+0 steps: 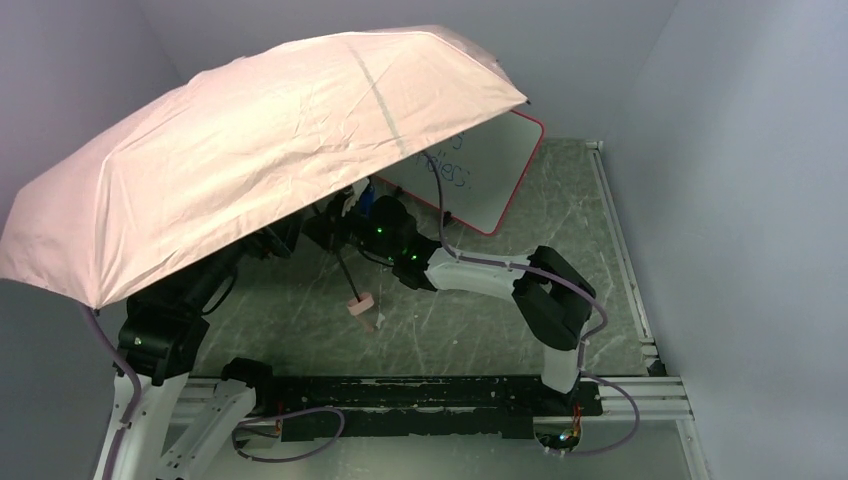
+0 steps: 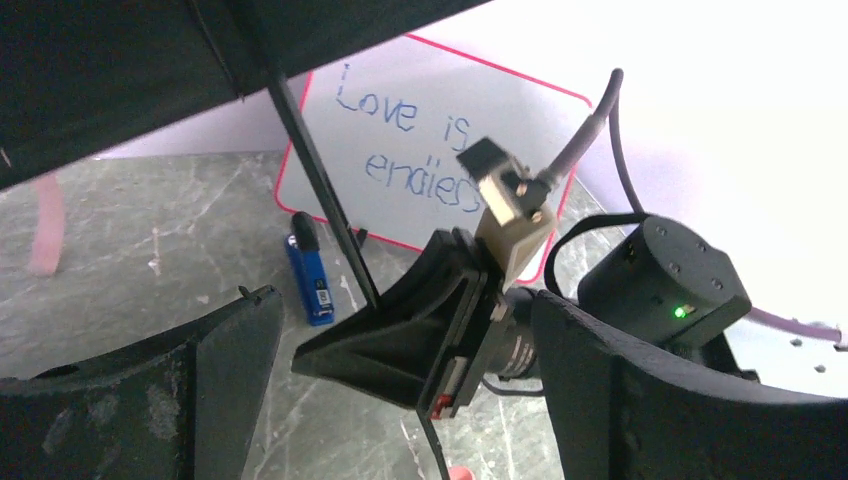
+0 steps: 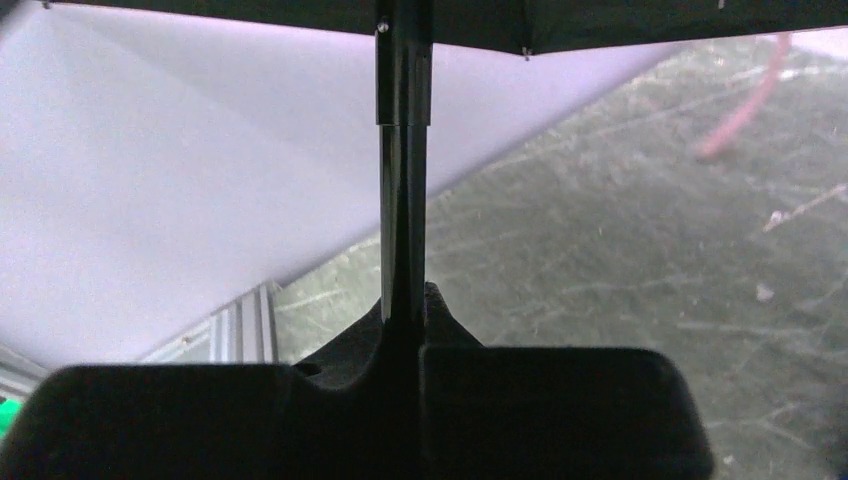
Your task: Put away the umbrella
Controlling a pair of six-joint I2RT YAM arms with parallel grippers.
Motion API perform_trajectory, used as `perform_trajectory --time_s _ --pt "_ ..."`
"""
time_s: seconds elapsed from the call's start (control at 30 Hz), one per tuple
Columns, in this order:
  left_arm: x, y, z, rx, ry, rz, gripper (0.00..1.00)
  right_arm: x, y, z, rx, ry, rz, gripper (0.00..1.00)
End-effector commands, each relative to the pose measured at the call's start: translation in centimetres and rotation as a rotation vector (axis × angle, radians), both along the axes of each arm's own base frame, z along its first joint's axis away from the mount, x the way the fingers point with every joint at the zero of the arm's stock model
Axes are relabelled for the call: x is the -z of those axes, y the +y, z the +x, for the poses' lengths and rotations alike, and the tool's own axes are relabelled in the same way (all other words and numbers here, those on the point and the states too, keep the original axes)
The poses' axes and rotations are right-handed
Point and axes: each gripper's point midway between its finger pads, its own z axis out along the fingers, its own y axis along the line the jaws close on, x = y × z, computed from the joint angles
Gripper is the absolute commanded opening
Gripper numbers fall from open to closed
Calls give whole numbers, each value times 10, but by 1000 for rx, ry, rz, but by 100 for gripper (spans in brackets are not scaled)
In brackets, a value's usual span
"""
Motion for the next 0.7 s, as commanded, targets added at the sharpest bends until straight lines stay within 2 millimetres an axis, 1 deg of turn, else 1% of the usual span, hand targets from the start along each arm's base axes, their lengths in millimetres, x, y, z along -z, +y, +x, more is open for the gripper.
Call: perform_trajectory --time_s 0.0,0.03,0.13,0.2,0.3,0.4,0.47,0.57,0.67 --pt "-8 -19 -15 130 -23 -2 97 -96 -19 0 51 -140 235 0" --pt "-8 -22 -16 147 -22 -6 97 -108 -26 1 72 -151 256 0" --pt "-12 -32 -25 216 -29 -26 95 -135 -45 4 146 -161 306 0" --pt "-19 -39 -31 266 -40 -43 95 -151 -60 9 214 -154 330 0" --pt "-26 -47 -37 324 -53 -66 95 -169 -83 14 301 -145 353 0" --pt "-27 -56 -40 386 -68 -85 93 -184 -102 12 348 -136 381 0" --pt "-22 -65 -43 452 -62 -106 91 -192 -112 9 362 -136 398 0" --pt "-22 -79 -48 560 -68 -173 87 -204 -120 3 357 -139 434 0" --pt "-27 -89 -57 657 -94 -235 87 -213 -125 -1 350 -138 461 0"
